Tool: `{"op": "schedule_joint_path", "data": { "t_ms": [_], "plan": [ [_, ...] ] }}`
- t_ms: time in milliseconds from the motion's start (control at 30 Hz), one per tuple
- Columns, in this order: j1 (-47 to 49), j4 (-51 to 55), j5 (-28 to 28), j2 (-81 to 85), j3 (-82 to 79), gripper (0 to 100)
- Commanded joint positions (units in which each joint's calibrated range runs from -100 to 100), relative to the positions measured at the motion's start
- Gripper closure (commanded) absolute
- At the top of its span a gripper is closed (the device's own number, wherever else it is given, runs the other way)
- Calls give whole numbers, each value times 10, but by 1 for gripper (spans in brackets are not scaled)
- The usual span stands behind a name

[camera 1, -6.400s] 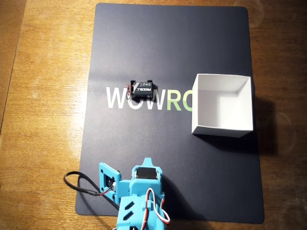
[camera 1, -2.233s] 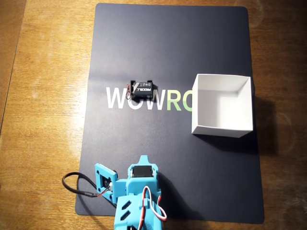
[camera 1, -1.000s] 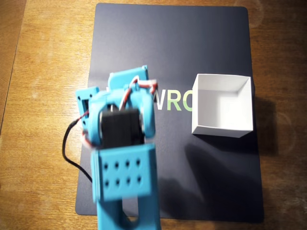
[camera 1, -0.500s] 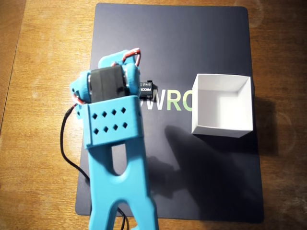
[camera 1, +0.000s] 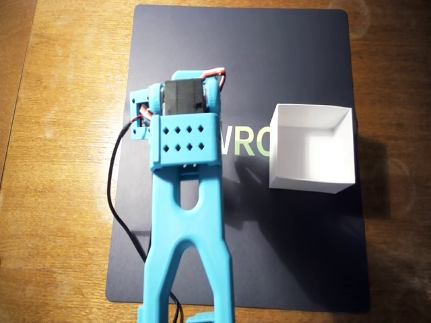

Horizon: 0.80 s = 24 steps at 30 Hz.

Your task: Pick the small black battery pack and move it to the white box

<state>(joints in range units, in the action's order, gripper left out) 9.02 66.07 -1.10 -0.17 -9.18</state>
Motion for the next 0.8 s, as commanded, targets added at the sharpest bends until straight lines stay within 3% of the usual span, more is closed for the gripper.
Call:
{"op": "schedule_joint_path", "data": {
  "t_ms": [0, 767],
  "plan": [
    [-5, -3, 5, -5, 32, 84],
    [-2, -43, 21, -87, 31, 81]
  ]
}}
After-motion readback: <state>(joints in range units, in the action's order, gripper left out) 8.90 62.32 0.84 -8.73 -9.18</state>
